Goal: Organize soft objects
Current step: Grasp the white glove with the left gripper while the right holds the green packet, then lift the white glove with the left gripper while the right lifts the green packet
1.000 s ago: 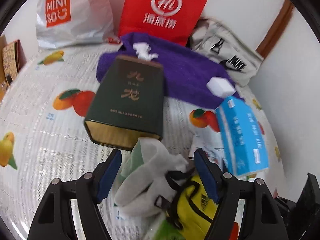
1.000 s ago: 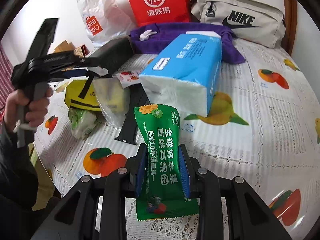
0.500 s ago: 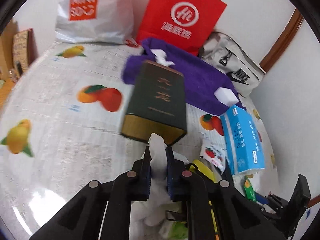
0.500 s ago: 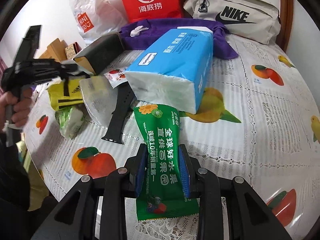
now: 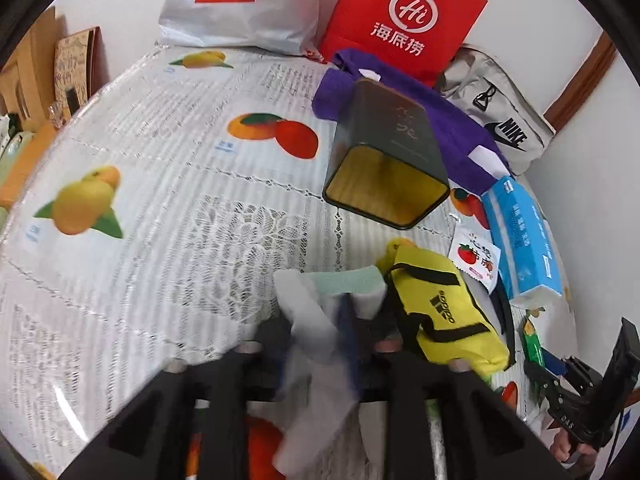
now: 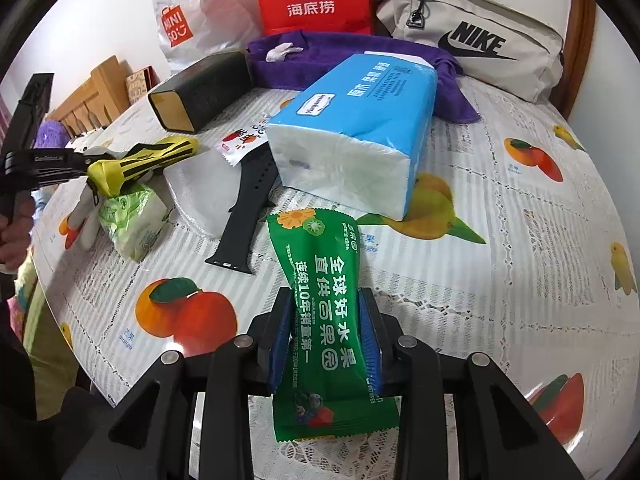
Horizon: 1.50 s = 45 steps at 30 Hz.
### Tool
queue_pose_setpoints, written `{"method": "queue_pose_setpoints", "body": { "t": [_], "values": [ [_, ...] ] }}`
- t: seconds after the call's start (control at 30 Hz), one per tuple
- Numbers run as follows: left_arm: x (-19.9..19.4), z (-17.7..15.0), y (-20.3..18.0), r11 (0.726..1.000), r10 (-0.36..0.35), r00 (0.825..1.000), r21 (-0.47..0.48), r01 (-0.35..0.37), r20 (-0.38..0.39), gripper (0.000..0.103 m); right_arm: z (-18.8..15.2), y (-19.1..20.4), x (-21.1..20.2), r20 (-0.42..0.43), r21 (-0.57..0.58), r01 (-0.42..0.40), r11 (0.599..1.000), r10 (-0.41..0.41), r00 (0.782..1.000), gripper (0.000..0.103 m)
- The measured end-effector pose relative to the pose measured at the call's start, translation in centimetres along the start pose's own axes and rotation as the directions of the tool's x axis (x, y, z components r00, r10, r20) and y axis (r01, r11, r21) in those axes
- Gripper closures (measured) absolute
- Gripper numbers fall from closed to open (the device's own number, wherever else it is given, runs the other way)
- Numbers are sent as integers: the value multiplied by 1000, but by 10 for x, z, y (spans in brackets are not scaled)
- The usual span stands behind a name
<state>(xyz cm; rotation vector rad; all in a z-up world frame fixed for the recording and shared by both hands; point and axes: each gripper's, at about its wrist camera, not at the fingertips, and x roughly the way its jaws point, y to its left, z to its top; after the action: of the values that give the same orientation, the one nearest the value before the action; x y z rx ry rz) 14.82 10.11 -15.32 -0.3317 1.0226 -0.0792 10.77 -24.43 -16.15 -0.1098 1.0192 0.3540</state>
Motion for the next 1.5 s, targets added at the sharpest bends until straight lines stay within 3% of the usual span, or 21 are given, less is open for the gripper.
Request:
{"method": "queue_pose_setpoints", "body": {
  "t": [0.1, 0.13, 0.17, 0.23, 0.33, 0.4, 0.53, 0.67, 0.87, 0.97, 1.13, 1.33, 1.5],
  "values": [
    [6, 0, -4, 1000, -10, 999, 21, 9, 33, 66, 1, 3, 0, -1, -3, 6, 1000, -6, 1000, 68],
    [7, 0, -6, 999, -19, 999, 35, 18, 39, 84, 1, 3, 0, 1, 0, 8, 1000, -8, 1000, 68],
    [9, 0, -7, 999, -27, 999, 42, 25, 33, 91, 1, 4, 1, 3, 4, 6, 1000, -6, 1000, 68],
    [7, 1, -7, 999, -16, 999, 51, 13, 52, 92, 2, 4, 1, 11, 10, 11, 1000, -11, 1000, 70],
    [-10, 1, -6, 990, 105, 986, 81, -116, 133, 92, 2, 6, 2, 17, 8, 44, 999, -44, 999, 71],
    [-25, 1, -3, 987, 129, 975, 76, -144, 180, 92, 1, 8, 2, 18, -2, 61, 998, -61, 998, 71],
    [-50, 2, 13, 994, 95, 976, 27, -102, 196, 92, 1, 9, 3, 18, -18, 78, 997, -78, 997, 71],
    [-72, 1, 20, 996, -80, 973, -25, 88, 218, 92, 1, 7, 1, 12, 5, 54, 999, -54, 998, 71],
    [-89, 0, -19, 983, -179, 953, 72, 166, 246, 92, 1, 10, -10, 41, 1, 31, 1000, -31, 999, 71],
    [-102, 0, -39, 968, -247, 933, 117, 223, 262, 92, 0, 10, -18, 61, 2, 31, 1000, -31, 998, 71],
    [-123, 2, -56, 962, -259, 918, 161, 219, 299, 92, -1, 5, -25, 71, 18, 35, 999, -36, 997, 71],
    [-125, 7, -59, 973, -211, 928, 153, 171, 307, 92, 4, 0, -37, 92, 40, 53, 998, -56, 994, 71],
    [-122, 14, -55, 977, -202, 933, 126, 171, 298, 92, 20, 1, -54, 136, 26, 56, 998, -59, 989, 71]
  ]
}}
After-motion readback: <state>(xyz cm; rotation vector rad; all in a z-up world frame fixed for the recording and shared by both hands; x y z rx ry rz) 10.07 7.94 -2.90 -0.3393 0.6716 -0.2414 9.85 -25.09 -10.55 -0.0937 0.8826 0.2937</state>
